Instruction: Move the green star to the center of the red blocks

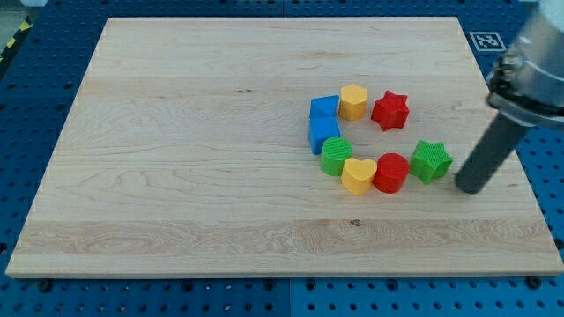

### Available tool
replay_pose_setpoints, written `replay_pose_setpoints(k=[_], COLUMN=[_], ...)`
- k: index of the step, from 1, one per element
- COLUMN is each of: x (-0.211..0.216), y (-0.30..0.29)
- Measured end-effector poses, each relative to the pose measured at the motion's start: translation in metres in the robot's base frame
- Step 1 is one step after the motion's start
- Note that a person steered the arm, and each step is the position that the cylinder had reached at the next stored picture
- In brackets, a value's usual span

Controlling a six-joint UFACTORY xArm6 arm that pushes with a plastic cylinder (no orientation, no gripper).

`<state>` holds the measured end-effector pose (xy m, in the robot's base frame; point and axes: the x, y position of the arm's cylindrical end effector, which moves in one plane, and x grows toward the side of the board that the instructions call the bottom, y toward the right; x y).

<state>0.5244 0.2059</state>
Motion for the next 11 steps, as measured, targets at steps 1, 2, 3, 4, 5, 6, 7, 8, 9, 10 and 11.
replay_pose_setpoints(k=[1,2,3,4,5,6,7,8,9,10,11], x=[-0.008,-0.013,-0.013,-0.016,-0.023,-0.023,-0.021,-0.032,-0.034,-0.036,-0.037], y=[-0.007,-0.007,-0.017,-0.026,-0.024,-0.007,0.015,0.017,-0.022,-0.04,-0.033])
